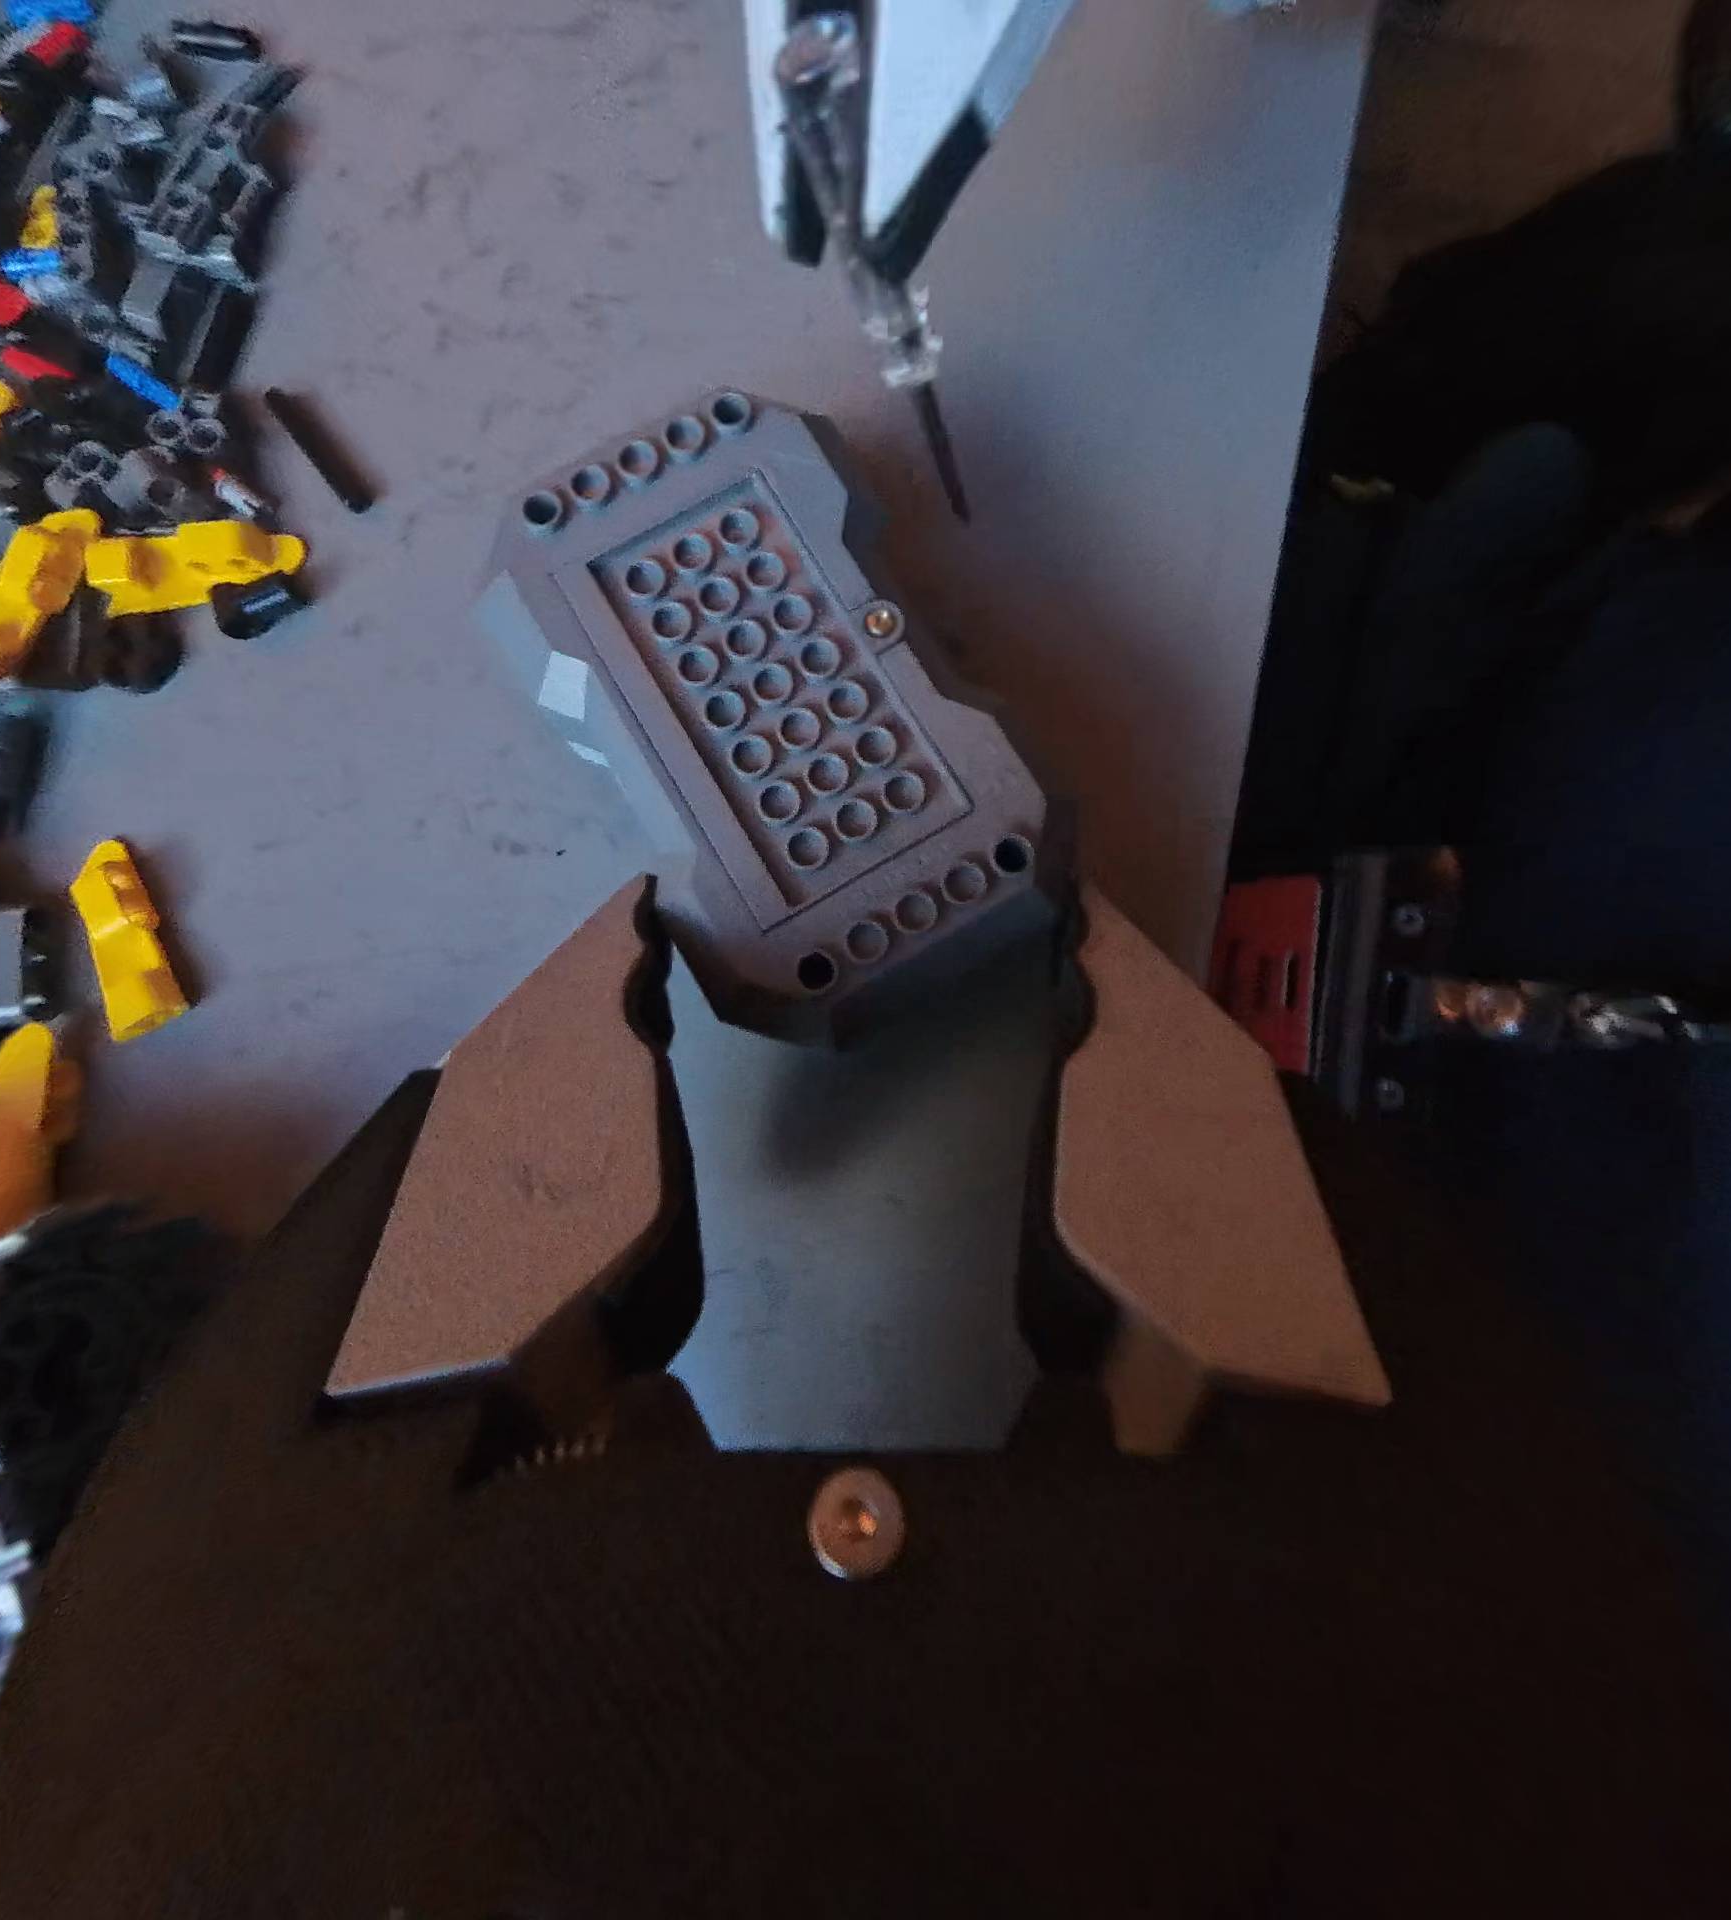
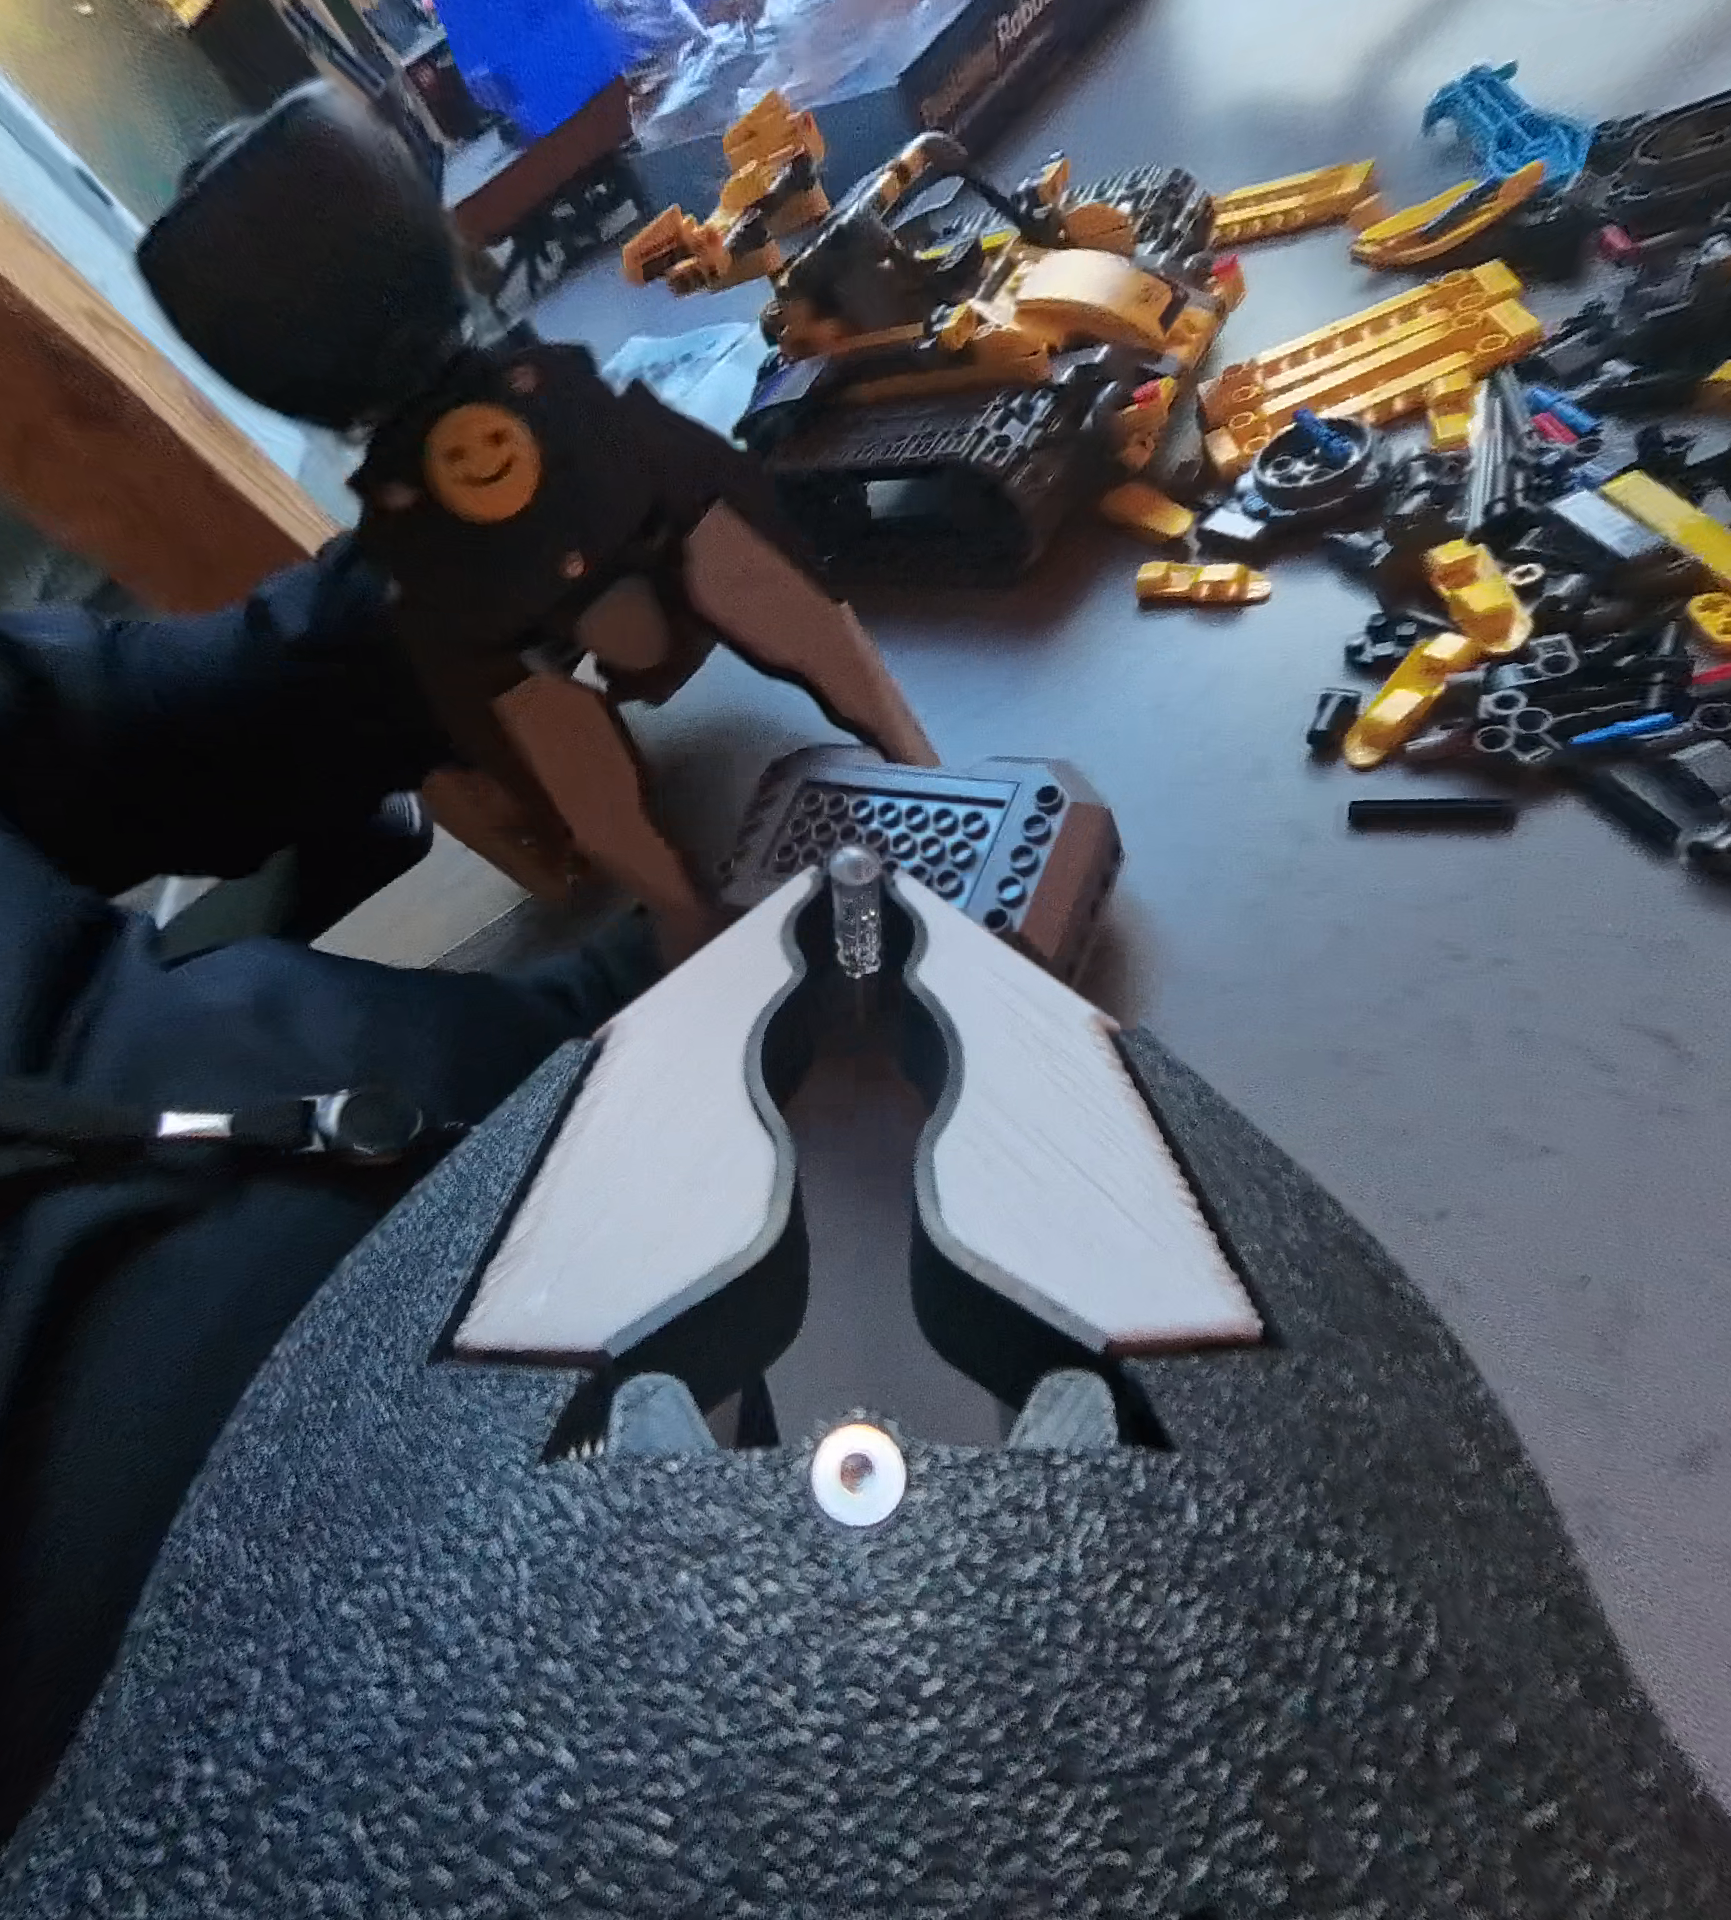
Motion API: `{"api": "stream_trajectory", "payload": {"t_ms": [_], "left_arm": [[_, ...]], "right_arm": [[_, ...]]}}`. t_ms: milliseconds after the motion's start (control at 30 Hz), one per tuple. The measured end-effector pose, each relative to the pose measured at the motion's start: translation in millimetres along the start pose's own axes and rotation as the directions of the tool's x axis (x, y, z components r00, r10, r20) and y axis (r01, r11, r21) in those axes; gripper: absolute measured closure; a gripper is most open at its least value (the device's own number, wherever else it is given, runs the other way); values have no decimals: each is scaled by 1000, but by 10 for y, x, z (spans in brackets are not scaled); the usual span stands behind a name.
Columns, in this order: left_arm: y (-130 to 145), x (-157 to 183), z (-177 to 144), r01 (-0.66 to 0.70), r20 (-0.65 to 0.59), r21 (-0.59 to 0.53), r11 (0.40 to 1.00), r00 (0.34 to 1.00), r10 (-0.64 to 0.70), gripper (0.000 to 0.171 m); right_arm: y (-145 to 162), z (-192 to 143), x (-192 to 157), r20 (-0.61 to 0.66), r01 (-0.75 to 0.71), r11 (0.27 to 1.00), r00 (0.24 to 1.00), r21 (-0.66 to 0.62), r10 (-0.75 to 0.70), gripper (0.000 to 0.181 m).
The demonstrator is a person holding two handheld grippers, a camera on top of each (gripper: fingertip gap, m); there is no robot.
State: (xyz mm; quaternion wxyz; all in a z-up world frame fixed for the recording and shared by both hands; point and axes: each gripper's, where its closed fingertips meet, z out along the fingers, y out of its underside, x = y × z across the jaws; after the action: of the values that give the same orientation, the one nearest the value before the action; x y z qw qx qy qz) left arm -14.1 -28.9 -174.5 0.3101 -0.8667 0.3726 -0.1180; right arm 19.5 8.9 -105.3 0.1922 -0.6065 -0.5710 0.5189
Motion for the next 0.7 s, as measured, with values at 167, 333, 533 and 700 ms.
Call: {"api": "stream_trajectory", "payload": {"t_ms": [167, 333, 533, 700], "left_arm": [[43, 28, -29, -141, -153, 55, 988, 977, 148, 101], [24, 77, -24, -242, -229, 101, 965, 938, 260, 101], [-18, 104, 11, -211, -240, 154, 965, 940, 244, 101], [-19, 107, 11, -207, -237, 153, 966, 941, 240, 101]], "right_arm": [[-214, -92, -160, 71, -9, 995, 997, 103, 2, 173], [-279, 10, -246, 91, 29, 991, 995, 132, -41, 173], [-188, 56, -236, 40, 72, 990, 996, 125, -78, 173], [-137, 74, -216, 29, 69, 991, 997, 116, -73, 173]]}}
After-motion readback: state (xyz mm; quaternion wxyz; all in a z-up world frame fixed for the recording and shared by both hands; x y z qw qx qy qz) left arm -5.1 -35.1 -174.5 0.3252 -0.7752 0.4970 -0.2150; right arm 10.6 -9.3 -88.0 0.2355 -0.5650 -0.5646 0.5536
